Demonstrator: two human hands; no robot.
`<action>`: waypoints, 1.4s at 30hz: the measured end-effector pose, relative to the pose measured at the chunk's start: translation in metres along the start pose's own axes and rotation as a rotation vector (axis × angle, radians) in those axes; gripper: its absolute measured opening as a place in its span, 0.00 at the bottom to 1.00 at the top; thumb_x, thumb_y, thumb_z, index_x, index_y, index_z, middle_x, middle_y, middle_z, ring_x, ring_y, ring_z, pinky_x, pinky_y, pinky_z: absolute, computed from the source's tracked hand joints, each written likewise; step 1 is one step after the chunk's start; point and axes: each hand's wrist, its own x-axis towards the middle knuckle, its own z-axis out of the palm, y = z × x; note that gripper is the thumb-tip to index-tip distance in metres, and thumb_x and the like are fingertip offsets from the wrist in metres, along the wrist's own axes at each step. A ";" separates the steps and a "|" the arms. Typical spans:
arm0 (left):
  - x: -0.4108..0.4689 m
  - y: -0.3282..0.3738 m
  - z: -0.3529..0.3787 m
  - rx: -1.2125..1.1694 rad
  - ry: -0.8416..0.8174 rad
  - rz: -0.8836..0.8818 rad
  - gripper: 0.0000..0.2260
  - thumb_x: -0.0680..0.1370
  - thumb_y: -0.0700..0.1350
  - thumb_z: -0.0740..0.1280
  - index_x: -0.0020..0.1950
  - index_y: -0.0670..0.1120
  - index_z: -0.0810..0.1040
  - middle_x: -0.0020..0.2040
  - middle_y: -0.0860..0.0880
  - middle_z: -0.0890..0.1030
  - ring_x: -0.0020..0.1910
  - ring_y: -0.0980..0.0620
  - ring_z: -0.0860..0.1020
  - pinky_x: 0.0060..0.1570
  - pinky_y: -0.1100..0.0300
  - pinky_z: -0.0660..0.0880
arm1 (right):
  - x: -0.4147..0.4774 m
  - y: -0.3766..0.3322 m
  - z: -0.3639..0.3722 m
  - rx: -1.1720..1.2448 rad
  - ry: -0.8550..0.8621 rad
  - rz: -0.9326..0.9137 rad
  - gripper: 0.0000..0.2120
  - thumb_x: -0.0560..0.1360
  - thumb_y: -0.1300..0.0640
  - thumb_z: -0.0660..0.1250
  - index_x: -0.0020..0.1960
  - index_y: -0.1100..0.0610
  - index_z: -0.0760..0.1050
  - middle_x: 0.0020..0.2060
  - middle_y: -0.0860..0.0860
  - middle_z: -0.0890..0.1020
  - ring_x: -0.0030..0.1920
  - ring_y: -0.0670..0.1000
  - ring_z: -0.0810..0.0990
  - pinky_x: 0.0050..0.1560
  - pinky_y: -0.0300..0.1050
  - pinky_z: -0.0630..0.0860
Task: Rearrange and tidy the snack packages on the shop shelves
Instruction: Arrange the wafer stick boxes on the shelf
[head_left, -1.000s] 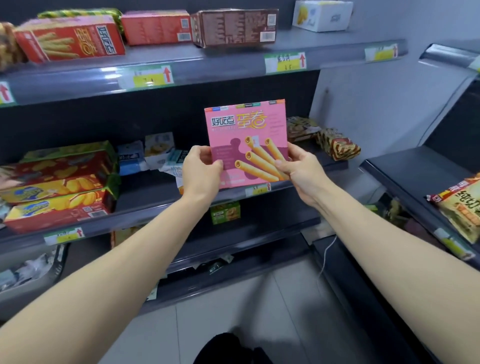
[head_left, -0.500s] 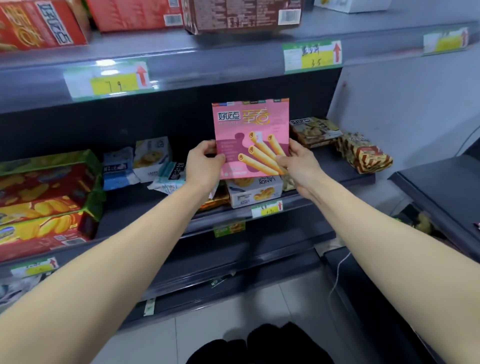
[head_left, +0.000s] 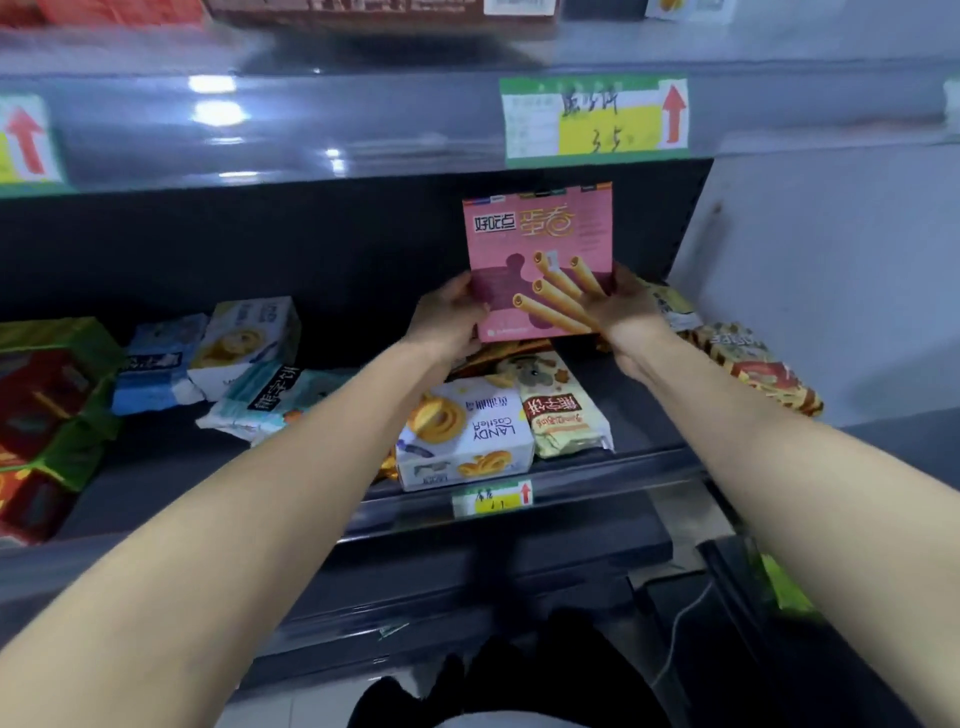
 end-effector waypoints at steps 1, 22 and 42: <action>0.008 -0.002 0.008 -0.013 -0.014 -0.012 0.22 0.78 0.31 0.57 0.68 0.49 0.70 0.55 0.49 0.78 0.51 0.49 0.78 0.41 0.63 0.76 | 0.005 -0.008 -0.004 0.001 -0.017 -0.002 0.21 0.80 0.50 0.56 0.51 0.69 0.75 0.59 0.67 0.75 0.67 0.70 0.67 0.53 0.74 0.63; 0.085 -0.034 0.095 -0.267 -0.087 -0.174 0.35 0.77 0.29 0.54 0.75 0.61 0.53 0.69 0.45 0.69 0.66 0.38 0.68 0.63 0.39 0.66 | 0.050 -0.056 -0.051 -0.968 0.143 -0.492 0.22 0.79 0.71 0.55 0.70 0.57 0.63 0.59 0.54 0.78 0.55 0.54 0.82 0.34 0.36 0.79; 0.115 -0.061 -0.008 -0.237 0.350 -0.092 0.32 0.73 0.25 0.51 0.70 0.52 0.68 0.56 0.45 0.79 0.53 0.46 0.78 0.48 0.54 0.76 | 0.119 0.016 -0.017 -1.036 0.049 -0.155 0.25 0.78 0.71 0.51 0.71 0.52 0.62 0.58 0.49 0.77 0.48 0.45 0.80 0.47 0.39 0.78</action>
